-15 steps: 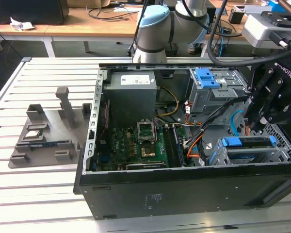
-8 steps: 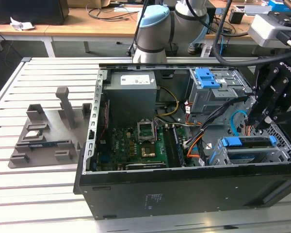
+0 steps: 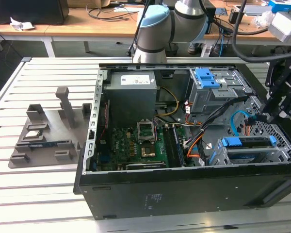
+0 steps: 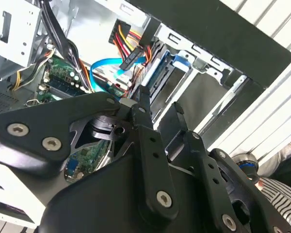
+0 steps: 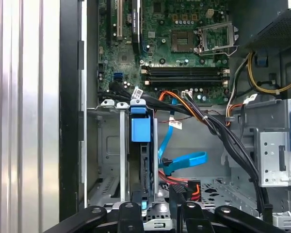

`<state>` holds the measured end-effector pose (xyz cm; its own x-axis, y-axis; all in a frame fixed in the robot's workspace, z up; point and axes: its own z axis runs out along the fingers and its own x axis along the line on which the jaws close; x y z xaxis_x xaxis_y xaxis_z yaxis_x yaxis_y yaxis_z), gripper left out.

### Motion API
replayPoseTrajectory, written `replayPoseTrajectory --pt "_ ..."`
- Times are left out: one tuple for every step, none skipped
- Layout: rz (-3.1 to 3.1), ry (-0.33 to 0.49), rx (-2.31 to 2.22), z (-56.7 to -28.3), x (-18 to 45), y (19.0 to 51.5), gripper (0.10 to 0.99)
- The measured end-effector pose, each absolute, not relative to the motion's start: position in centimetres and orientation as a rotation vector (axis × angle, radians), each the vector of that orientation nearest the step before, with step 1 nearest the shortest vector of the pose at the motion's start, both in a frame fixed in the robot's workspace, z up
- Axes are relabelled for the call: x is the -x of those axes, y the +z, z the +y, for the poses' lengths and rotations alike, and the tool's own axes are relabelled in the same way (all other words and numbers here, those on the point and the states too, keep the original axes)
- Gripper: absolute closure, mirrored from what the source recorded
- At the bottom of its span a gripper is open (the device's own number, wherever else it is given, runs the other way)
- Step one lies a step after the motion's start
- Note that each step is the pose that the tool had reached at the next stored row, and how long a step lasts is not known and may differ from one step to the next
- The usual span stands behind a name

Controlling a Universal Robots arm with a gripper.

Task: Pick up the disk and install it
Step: 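Insert the first disk wire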

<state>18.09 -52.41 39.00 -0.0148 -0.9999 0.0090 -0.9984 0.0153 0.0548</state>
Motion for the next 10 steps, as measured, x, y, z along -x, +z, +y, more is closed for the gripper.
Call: replayPoseTrajectory --pt "-2.205 -0.051 -2.172 -52.3 -18.3 38.9 0.725" --pt "-2.204 -0.051 -2.171 -52.2 -18.6 38.7 0.725" --pt "-2.203 -0.053 -2.170 -52.1 -18.9 38.5 0.725" --pt "-2.202 -0.054 -2.169 -52.1 -19.2 38.2 0.725" --pt "-2.202 -0.055 -2.169 -52.0 -19.4 38.0 0.725" --pt "-2.202 -0.056 -2.169 -52.0 -19.4 37.9 0.725" --pt "-2.201 -0.057 -2.168 -52.0 -19.5 37.6 0.725" --pt "-2.201 -0.057 -2.168 -51.9 -19.6 37.3 0.725" --pt "-2.201 -0.058 -2.168 -51.6 -19.6 37.1 0.725" --pt "-2.201 -0.057 -2.168 -51.4 -19.6 37.0 0.725"
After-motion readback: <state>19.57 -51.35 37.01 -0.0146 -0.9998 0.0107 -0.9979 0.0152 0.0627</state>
